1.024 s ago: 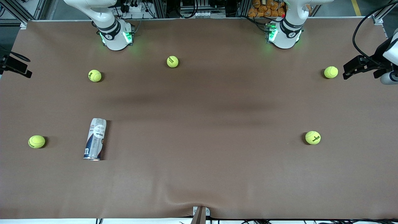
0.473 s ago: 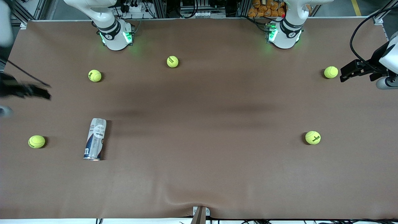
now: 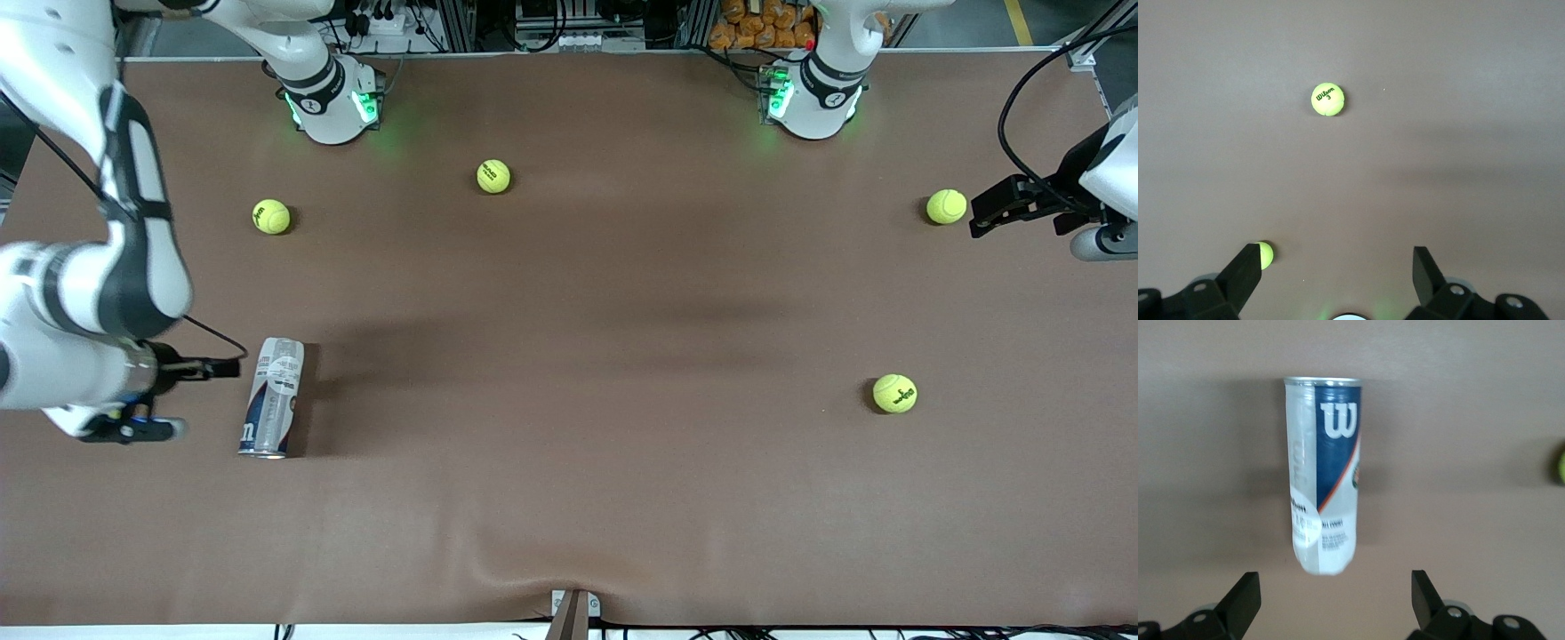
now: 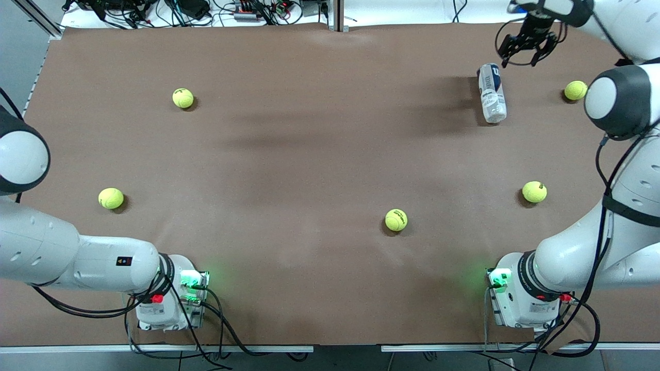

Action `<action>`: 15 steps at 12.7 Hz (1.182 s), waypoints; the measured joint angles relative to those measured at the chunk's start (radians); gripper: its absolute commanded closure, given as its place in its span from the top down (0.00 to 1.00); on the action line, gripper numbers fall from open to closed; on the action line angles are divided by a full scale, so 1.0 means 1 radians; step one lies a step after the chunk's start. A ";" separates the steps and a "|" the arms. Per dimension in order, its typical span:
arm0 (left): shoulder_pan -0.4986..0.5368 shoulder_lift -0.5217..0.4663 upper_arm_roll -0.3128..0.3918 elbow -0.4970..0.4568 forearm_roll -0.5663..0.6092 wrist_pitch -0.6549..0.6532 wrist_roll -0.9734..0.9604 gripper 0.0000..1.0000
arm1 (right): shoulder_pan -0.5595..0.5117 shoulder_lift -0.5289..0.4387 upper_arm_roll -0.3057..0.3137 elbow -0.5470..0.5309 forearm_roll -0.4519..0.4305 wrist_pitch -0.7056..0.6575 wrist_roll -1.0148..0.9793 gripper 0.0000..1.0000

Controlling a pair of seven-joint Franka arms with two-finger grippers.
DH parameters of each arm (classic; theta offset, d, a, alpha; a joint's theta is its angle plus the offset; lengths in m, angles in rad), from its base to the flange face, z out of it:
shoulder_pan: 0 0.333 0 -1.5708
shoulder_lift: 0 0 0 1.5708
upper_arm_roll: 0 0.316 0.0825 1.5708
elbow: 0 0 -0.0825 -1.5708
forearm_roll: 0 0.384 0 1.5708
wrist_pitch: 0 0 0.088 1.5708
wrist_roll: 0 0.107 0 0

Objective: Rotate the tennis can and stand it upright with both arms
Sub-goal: 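Grasp the can's lid end with the right gripper and lift it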

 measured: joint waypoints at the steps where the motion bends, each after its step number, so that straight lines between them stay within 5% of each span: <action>1: 0.000 0.003 0.000 -0.001 0.000 0.001 0.000 1.00 | 0.005 0.028 0.000 -0.008 0.000 0.040 -0.008 1.00; 4: 0.000 0.013 0.000 -0.004 0.000 0.009 0.000 1.00 | 0.005 0.081 -0.002 -0.062 0.000 0.222 -0.069 1.00; 13: 0.000 0.023 0.000 -0.012 0.000 0.022 0.000 1.00 | 0.000 0.146 -0.005 -0.158 0.068 0.372 -0.087 1.00; 15: 0.000 0.023 0.000 -0.012 0.000 0.022 0.000 1.00 | 0.000 0.151 -0.005 -0.159 0.070 0.381 -0.091 0.61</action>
